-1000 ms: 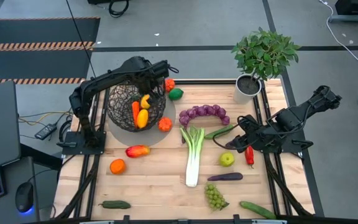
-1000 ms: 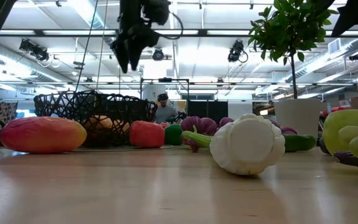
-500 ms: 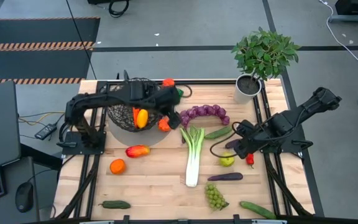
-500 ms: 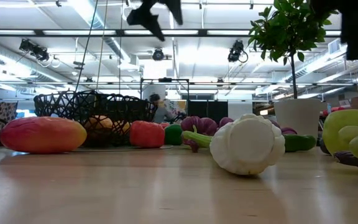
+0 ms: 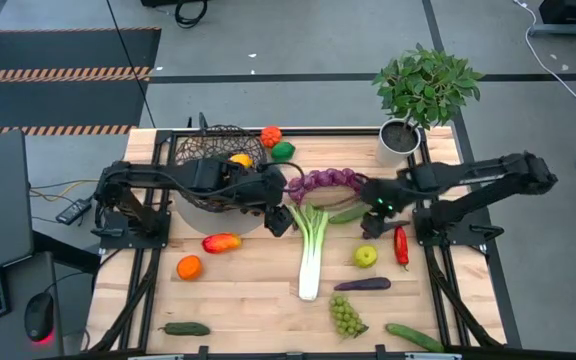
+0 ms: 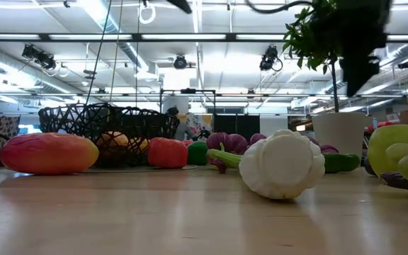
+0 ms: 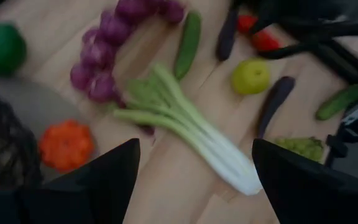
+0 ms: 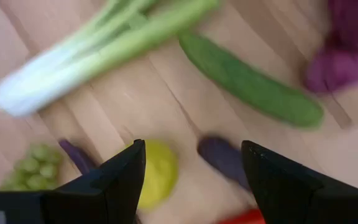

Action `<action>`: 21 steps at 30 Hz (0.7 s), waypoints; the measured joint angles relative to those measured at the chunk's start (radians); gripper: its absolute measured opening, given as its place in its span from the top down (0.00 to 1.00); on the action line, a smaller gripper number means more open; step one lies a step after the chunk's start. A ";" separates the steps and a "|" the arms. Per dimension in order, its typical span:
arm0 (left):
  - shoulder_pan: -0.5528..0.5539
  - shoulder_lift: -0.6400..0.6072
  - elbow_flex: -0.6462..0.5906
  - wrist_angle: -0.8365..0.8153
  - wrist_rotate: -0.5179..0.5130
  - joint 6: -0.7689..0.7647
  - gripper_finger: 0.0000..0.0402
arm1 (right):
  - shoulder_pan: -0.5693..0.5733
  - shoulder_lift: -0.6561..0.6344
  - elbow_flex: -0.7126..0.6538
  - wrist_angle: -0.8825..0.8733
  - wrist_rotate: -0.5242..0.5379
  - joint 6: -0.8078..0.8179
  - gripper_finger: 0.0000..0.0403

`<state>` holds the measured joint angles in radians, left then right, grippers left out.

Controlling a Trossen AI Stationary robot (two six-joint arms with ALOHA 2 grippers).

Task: Build produce basket
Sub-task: Put the green cucumber into the wire basket

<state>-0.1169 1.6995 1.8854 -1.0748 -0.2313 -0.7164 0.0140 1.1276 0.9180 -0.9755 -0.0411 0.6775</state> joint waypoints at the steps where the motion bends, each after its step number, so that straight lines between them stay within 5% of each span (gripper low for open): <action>1: 0.001 -0.008 0.000 0.023 -0.001 0.022 0.21 | -0.024 0.020 0.000 0.016 -0.017 -0.035 0.34; 12: 0.012 -0.094 0.001 0.089 -0.002 0.082 0.22 | -0.075 0.257 0.038 0.065 0.040 -0.527 0.34; 21: 0.013 -0.125 0.001 0.035 -0.001 0.083 0.27 | -0.075 0.380 0.044 0.071 0.077 -0.703 0.34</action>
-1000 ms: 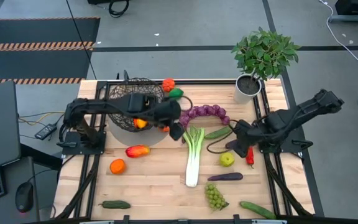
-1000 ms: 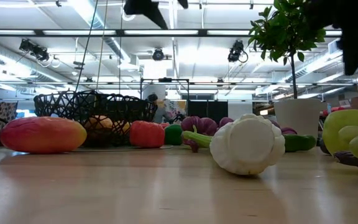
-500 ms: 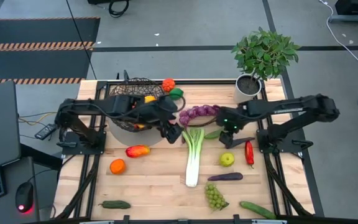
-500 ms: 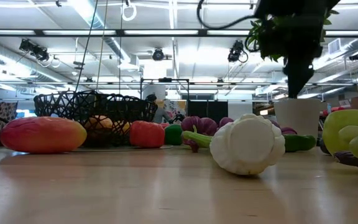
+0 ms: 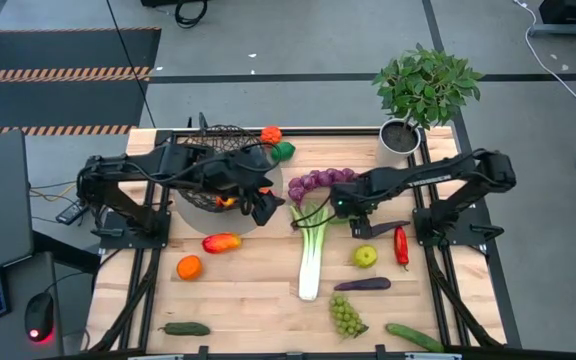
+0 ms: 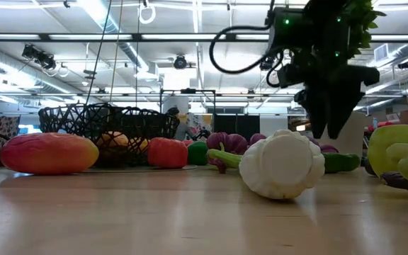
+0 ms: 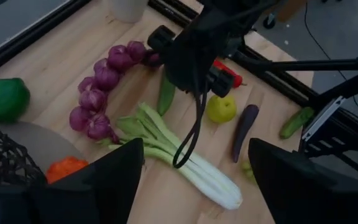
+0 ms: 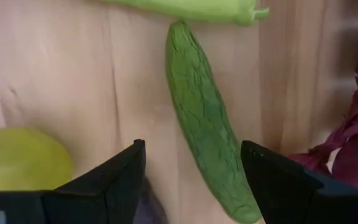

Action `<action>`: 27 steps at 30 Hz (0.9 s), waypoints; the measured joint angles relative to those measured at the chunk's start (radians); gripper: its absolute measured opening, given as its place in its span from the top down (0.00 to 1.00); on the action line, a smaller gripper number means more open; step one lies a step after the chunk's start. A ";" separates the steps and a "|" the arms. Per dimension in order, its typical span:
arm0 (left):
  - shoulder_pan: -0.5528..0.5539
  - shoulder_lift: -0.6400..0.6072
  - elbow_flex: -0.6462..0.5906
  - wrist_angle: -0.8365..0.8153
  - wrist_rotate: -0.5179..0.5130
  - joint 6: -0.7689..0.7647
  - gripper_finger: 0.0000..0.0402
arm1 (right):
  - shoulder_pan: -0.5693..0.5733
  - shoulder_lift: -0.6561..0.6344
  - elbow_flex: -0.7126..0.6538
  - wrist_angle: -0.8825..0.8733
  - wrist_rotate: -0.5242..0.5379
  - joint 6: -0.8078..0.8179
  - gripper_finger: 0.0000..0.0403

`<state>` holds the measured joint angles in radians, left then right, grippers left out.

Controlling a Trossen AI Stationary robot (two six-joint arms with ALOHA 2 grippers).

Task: Build produce basket
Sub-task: Put the green cucumber into the wire basket

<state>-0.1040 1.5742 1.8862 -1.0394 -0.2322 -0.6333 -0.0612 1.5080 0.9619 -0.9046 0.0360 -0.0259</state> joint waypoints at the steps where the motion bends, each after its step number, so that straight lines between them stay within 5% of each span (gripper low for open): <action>1: 0.000 -0.001 -0.001 -0.014 0.000 -0.003 0.27 | -0.001 0.012 0.000 0.003 0.000 -0.011 0.34; 15: -0.003 -0.005 -0.001 -0.039 0.000 -0.010 0.27 | -0.006 0.146 0.000 0.087 0.046 0.013 0.36; 27: -0.003 -0.003 -0.001 -0.147 0.000 -0.003 0.27 | -0.005 0.145 0.001 0.074 -0.024 0.121 0.66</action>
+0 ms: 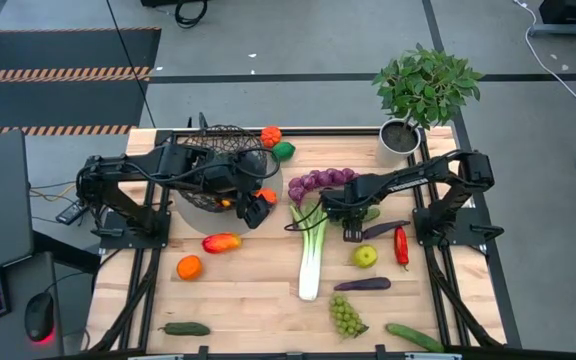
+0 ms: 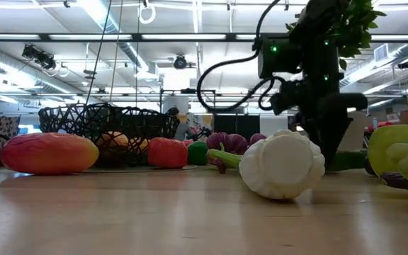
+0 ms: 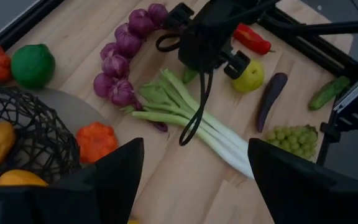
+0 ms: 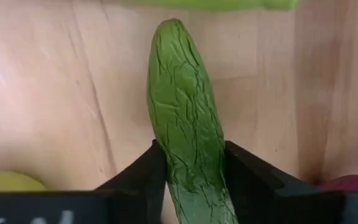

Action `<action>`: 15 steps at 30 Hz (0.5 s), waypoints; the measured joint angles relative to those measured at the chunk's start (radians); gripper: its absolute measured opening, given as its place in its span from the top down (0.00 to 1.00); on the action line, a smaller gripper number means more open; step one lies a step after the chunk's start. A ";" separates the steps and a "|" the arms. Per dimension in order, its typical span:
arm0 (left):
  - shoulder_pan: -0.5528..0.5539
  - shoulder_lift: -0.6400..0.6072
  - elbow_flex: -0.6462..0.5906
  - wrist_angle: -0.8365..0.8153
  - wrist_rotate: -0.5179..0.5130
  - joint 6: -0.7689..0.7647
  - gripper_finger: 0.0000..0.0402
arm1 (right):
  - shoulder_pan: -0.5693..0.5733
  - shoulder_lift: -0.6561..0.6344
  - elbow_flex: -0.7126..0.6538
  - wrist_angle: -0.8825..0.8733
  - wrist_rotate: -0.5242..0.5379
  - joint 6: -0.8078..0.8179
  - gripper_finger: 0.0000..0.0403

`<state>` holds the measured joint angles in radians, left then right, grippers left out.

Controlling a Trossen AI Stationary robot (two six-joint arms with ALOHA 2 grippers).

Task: Build produce basket
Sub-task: Put the green cucumber into the wire basket

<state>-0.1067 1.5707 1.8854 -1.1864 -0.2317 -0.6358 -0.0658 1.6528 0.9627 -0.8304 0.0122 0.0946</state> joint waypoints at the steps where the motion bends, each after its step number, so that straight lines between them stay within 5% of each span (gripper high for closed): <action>1: 0.002 0.000 0.000 -0.001 0.000 0.013 0.27 | 0.000 -0.010 0.000 0.000 -0.003 0.007 0.67; 15: 0.109 -0.034 0.000 -0.058 -0.030 0.174 0.27 | 0.004 -0.306 0.086 0.033 -0.032 0.306 0.67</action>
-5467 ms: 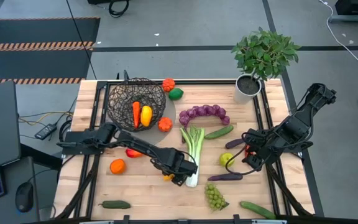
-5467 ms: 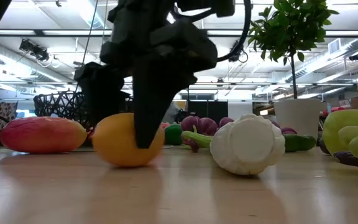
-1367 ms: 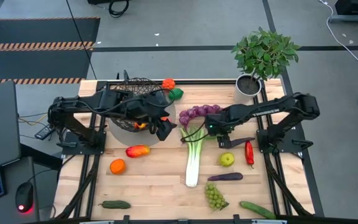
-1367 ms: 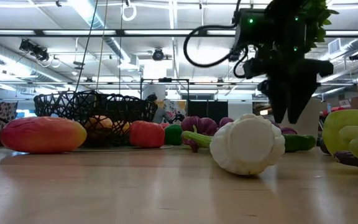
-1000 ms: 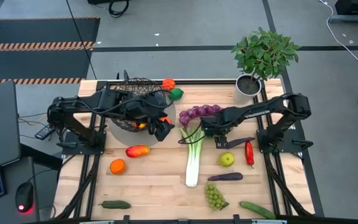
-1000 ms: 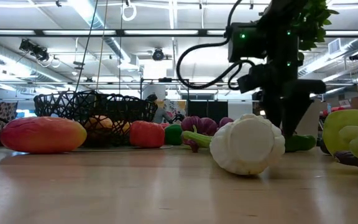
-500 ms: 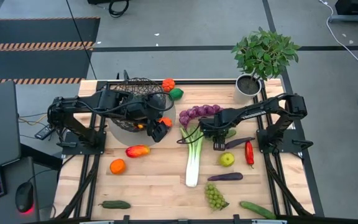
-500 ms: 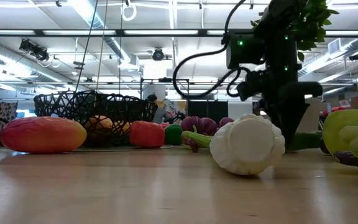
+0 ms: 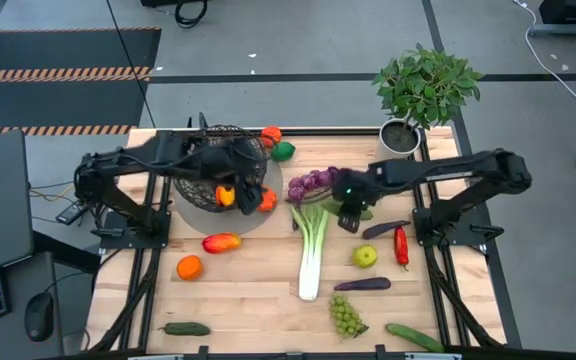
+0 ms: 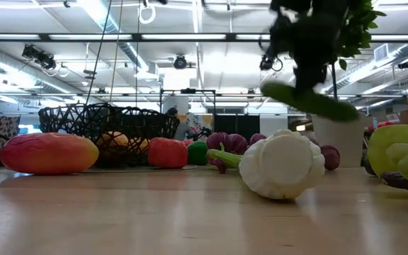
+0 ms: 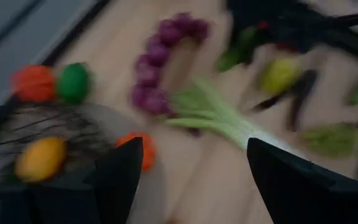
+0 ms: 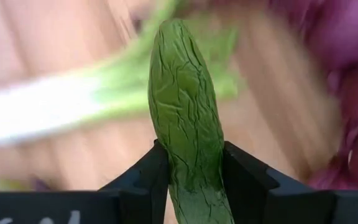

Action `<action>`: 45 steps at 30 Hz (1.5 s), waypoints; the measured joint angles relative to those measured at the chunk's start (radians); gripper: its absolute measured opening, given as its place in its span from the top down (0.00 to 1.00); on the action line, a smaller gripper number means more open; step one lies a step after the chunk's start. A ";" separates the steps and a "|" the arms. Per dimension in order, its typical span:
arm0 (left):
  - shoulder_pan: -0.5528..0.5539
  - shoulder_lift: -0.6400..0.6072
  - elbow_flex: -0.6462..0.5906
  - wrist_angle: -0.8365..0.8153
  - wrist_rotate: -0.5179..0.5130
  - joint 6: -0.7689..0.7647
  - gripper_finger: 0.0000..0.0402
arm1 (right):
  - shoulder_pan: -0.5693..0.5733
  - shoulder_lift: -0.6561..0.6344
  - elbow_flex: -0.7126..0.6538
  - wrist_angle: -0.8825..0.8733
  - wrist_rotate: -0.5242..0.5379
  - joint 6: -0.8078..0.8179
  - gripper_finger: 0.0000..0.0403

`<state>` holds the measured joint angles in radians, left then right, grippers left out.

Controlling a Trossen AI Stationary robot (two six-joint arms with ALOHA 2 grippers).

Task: Build produce basket
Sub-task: Put the green cucumber into the wire basket

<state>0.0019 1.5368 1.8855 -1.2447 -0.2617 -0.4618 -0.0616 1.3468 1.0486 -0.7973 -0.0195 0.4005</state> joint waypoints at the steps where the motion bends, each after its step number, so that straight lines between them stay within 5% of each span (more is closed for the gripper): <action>1: 0.015 -0.009 0.001 -0.008 -0.018 0.006 0.27 | 0.000 -0.014 0.014 0.033 0.009 0.023 0.67; 8: 0.106 -0.082 0.001 0.109 -0.031 0.050 0.27 | 0.000 -0.013 0.049 0.327 0.043 0.122 0.67; 26: 0.117 -0.091 0.000 0.381 0.094 0.032 0.27 | 0.003 0.003 0.049 0.908 0.037 0.228 0.66; 45: 0.165 -0.030 -0.014 0.506 0.232 -0.057 0.27 | 0.000 0.002 0.049 1.112 0.030 0.262 0.66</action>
<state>0.1664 1.5069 1.8718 -0.7383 -0.0296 -0.5186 -0.0621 1.3486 1.0981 0.3150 0.0104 0.6626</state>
